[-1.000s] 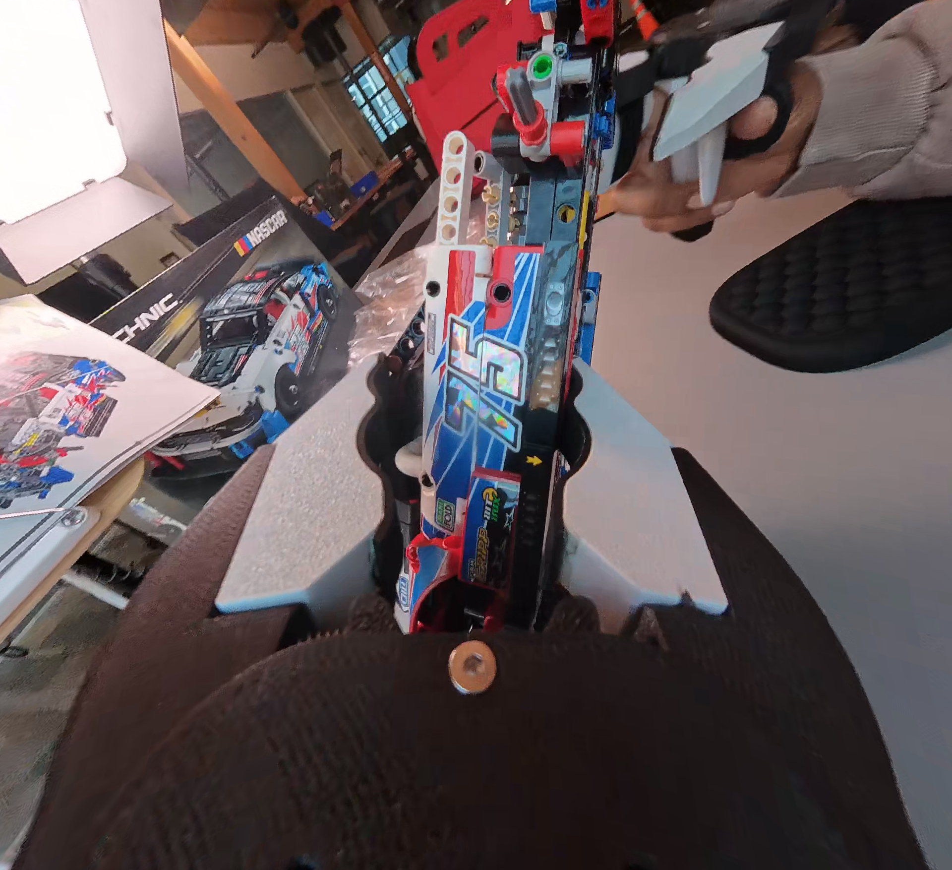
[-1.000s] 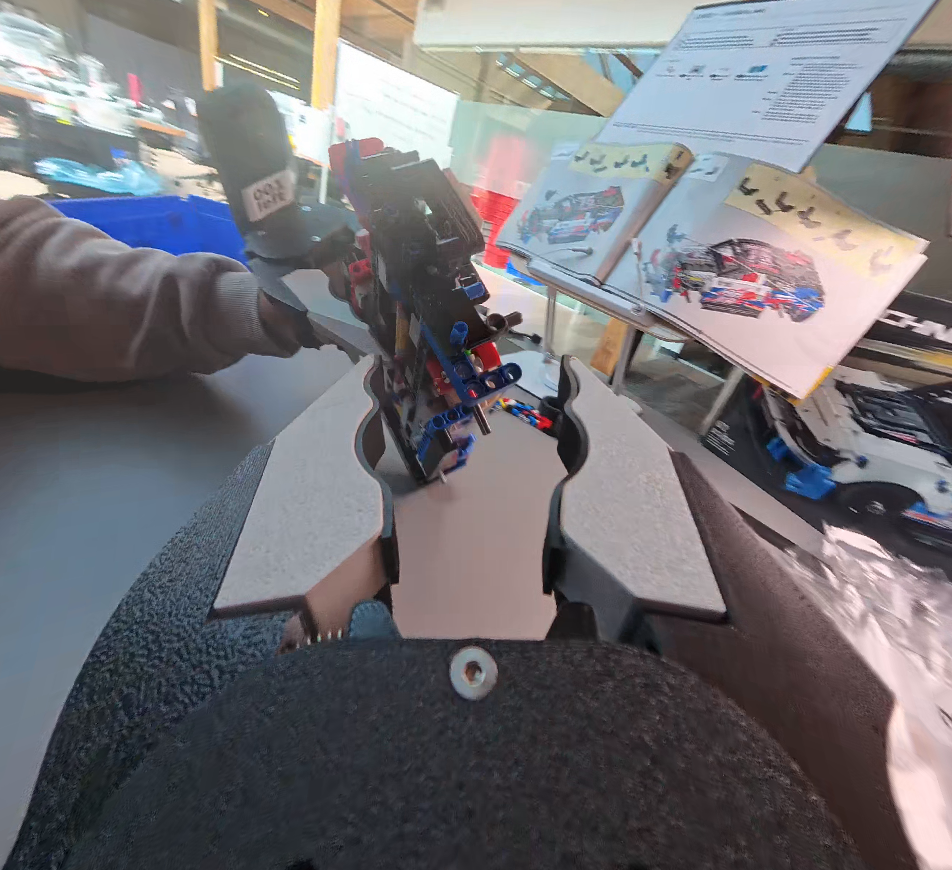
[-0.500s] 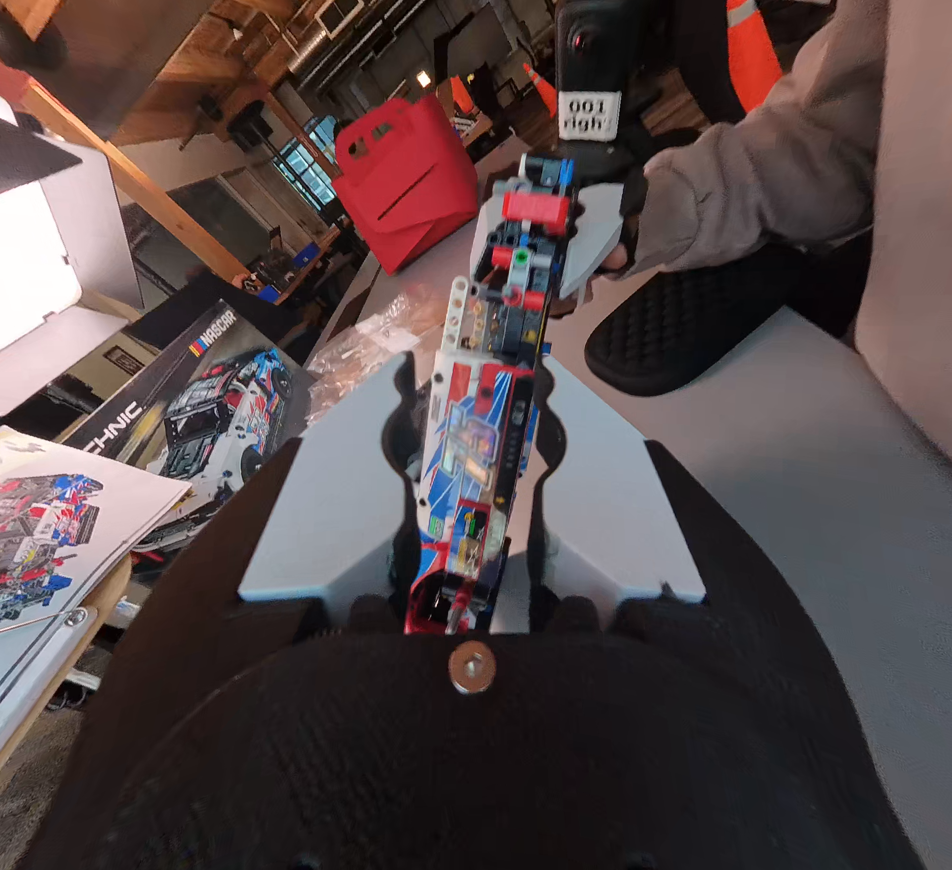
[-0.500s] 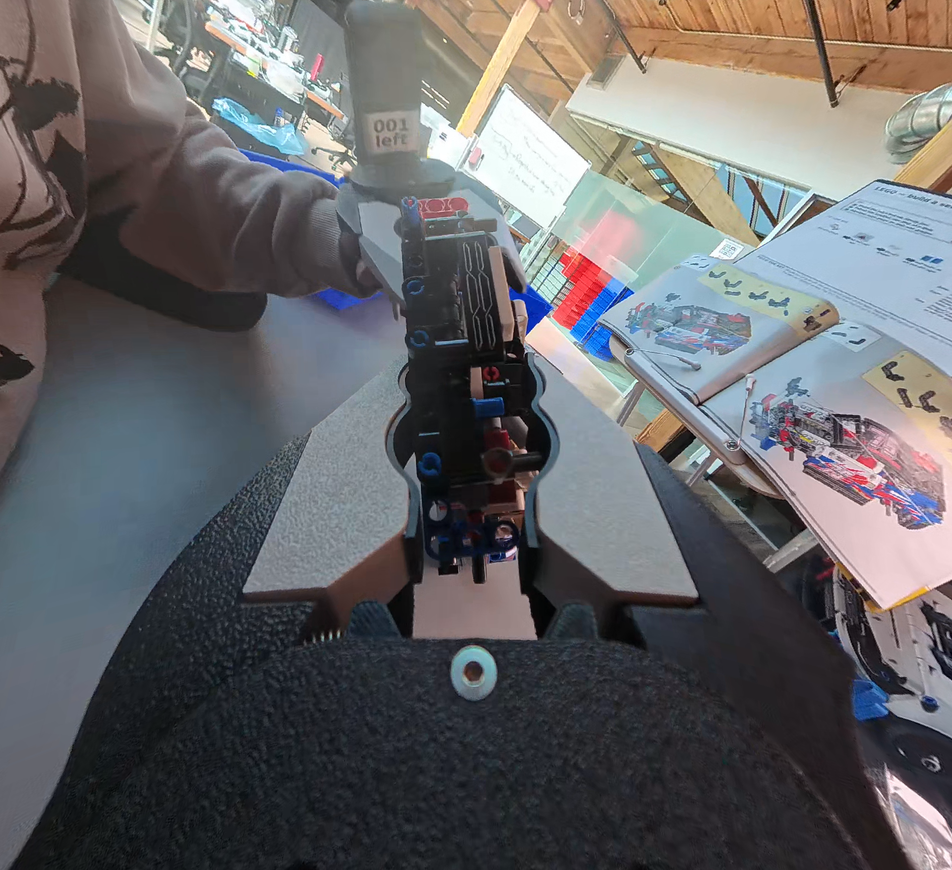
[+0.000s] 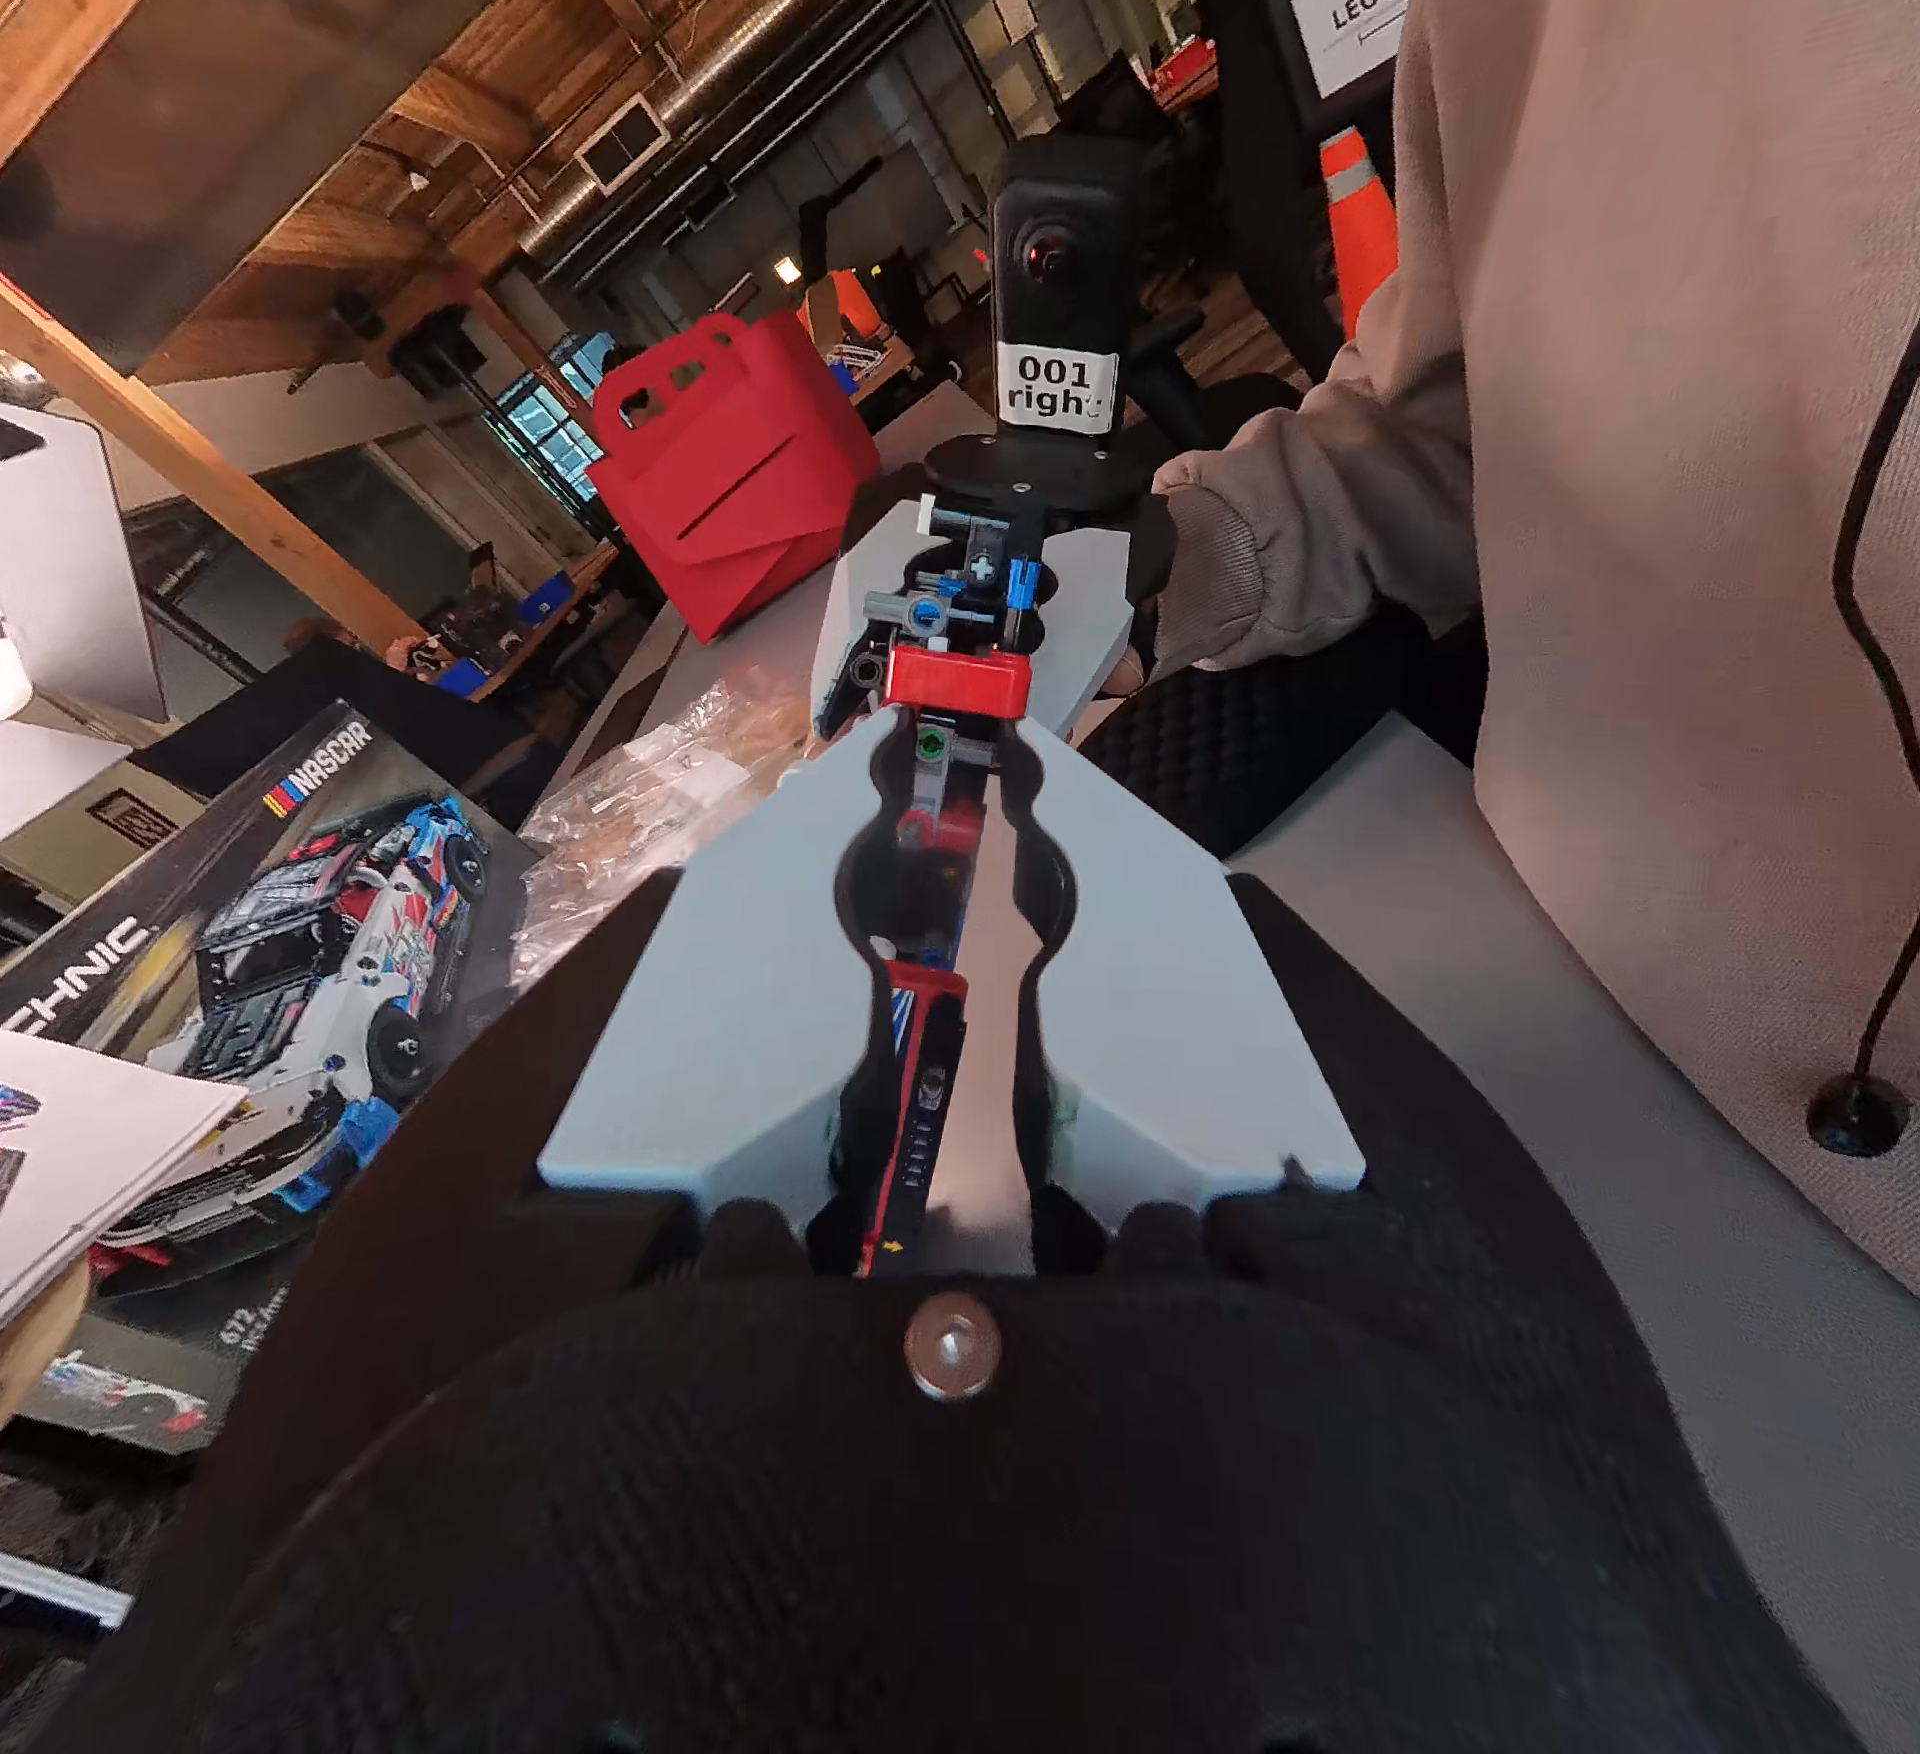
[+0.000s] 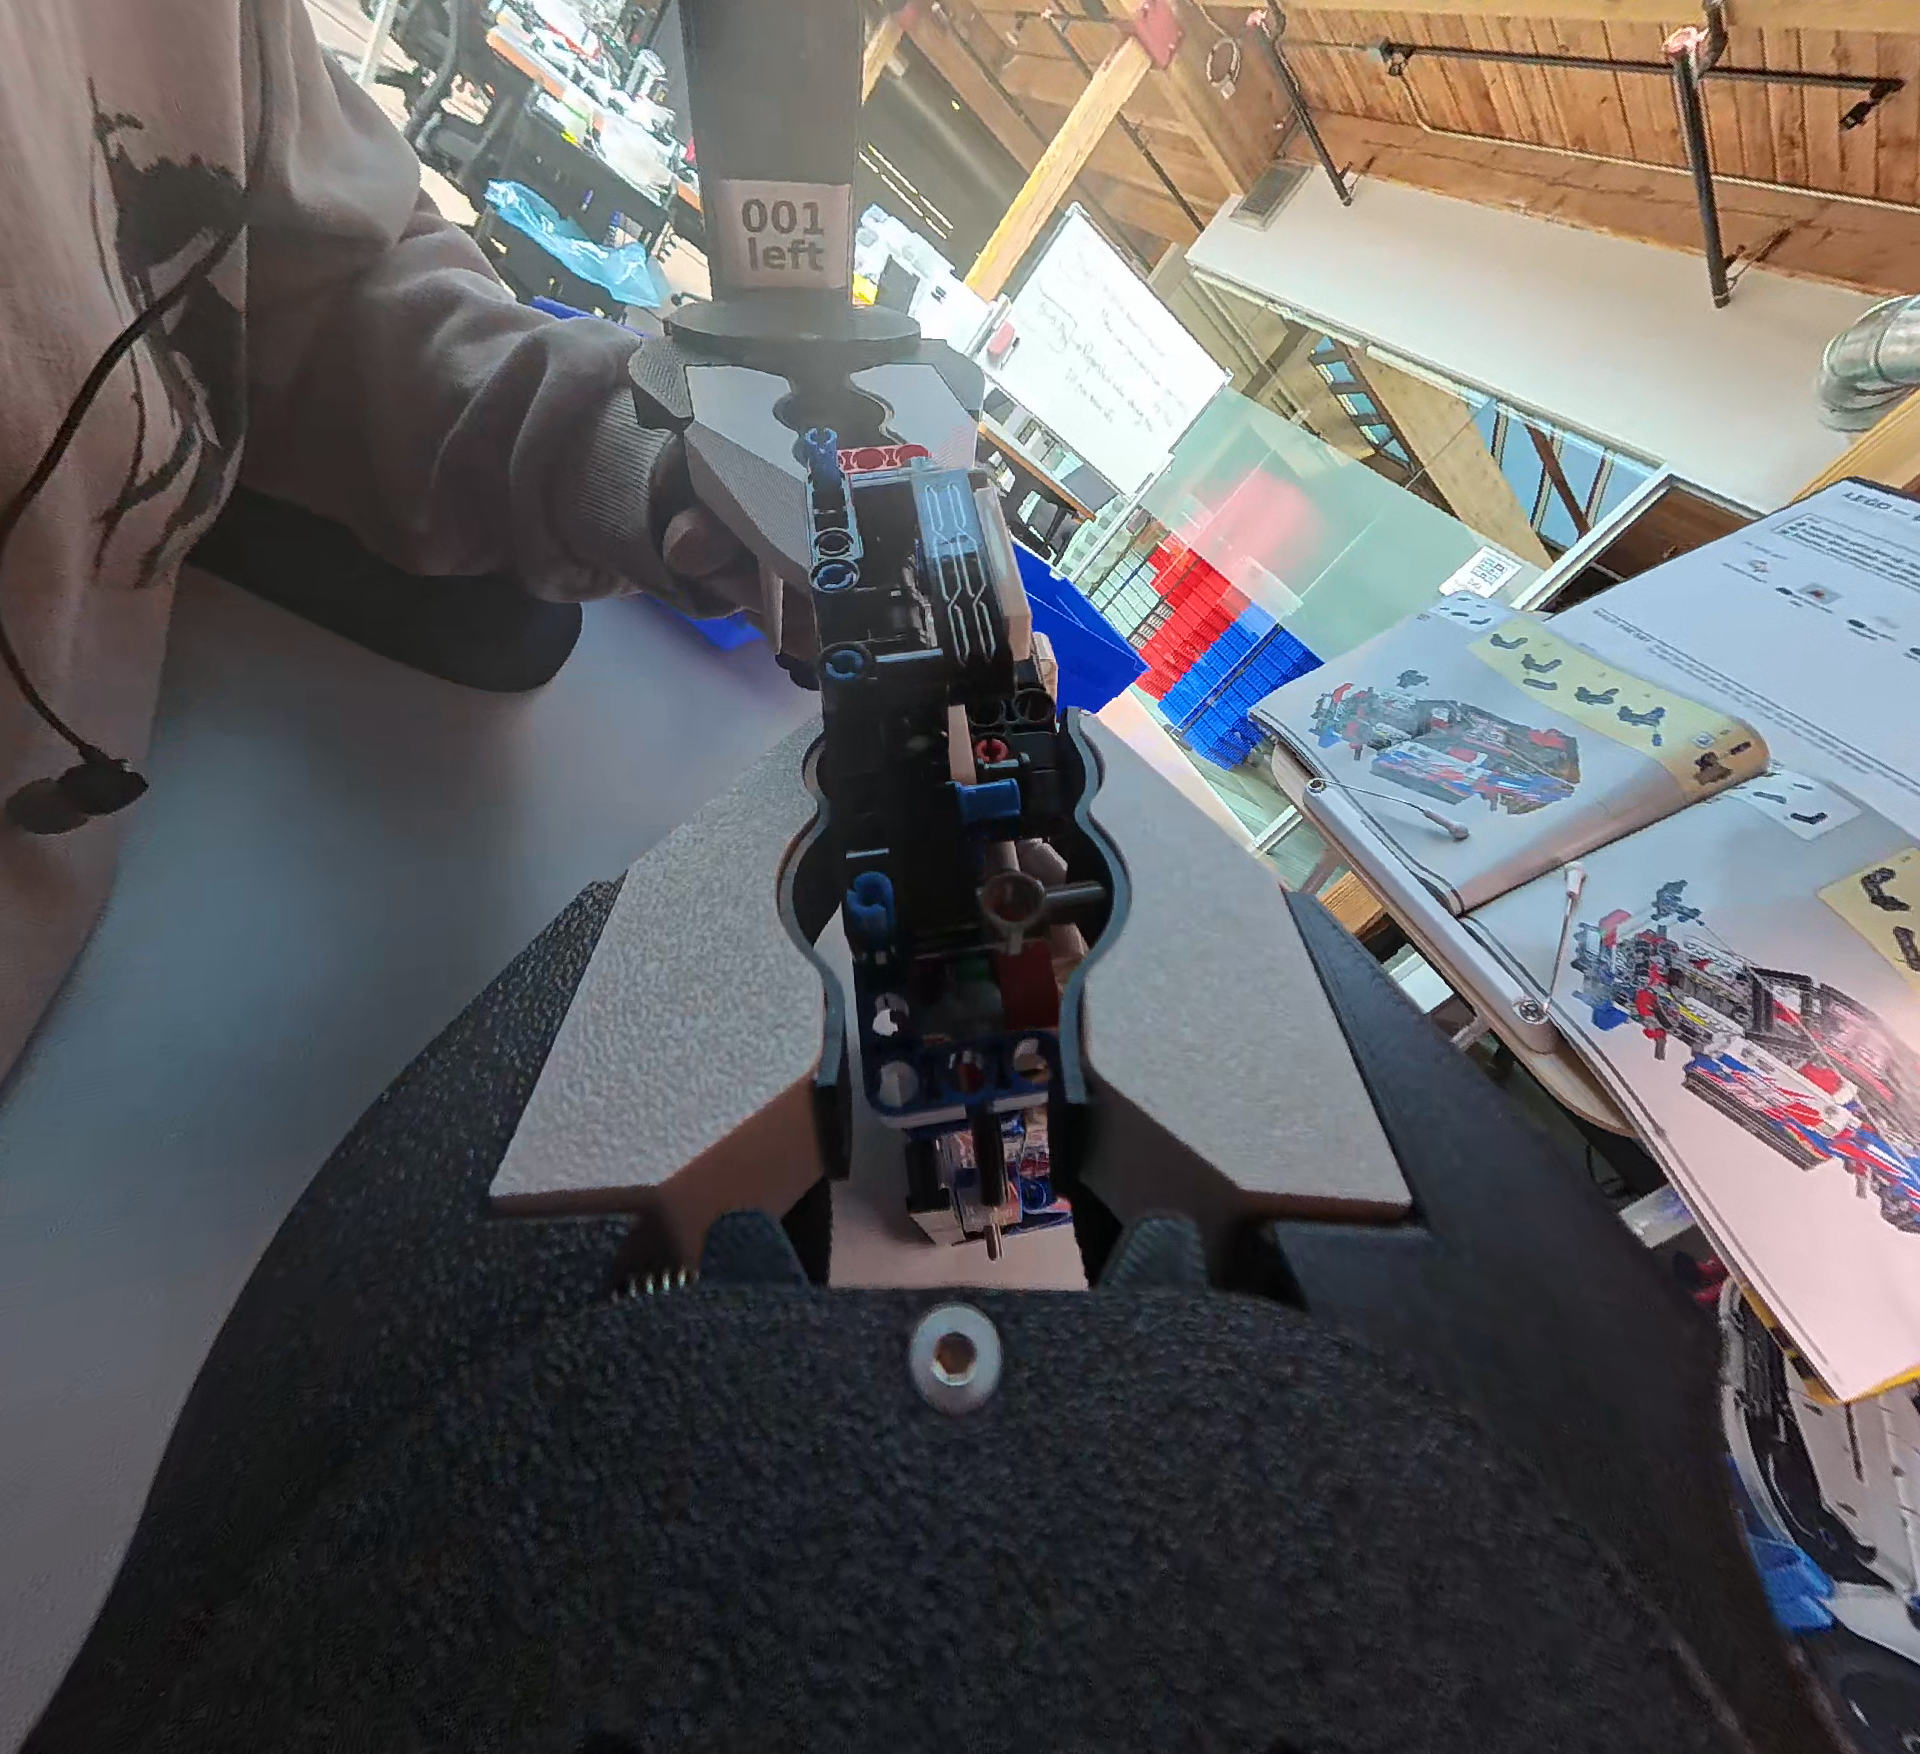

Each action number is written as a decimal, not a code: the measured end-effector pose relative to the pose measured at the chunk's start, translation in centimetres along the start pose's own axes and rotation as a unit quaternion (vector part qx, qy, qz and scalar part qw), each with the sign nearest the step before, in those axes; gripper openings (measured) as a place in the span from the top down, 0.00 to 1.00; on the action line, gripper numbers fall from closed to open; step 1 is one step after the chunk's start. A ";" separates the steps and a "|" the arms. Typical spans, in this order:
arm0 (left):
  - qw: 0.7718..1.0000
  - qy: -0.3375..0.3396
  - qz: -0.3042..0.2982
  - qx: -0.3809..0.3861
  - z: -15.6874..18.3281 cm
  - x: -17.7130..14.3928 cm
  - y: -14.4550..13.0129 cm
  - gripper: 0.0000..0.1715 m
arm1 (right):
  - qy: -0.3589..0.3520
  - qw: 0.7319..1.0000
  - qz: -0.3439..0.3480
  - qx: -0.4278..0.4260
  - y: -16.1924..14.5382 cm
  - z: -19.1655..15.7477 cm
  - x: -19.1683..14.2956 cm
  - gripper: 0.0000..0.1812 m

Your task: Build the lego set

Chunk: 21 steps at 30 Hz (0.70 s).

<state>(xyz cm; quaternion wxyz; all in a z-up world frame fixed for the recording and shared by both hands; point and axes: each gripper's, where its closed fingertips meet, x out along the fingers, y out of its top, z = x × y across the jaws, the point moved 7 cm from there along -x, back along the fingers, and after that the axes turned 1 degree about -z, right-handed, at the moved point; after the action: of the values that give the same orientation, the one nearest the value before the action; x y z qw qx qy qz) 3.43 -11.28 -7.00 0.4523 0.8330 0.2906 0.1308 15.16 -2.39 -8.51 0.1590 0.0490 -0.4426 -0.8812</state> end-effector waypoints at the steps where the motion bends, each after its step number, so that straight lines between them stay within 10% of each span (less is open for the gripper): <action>1: 1.000 -0.005 -0.003 -0.013 -0.1 -0.1 0.0 0.91 | 0.001 1.000 0.000 0.001 0.0 0.0 0.0 0.79; 21: 0.998 -0.052 -0.026 0.002 0.9 -0.9 0.0 0.82 | 0.050 0.999 -0.007 0.008 0.3 -0.9 0.8 0.77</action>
<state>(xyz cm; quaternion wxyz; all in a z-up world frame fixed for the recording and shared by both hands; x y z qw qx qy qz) 3.13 -12.46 -7.46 0.4683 0.8316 0.2888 0.0752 14.66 -3.54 -8.80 0.1744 0.0974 -0.4407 -0.8751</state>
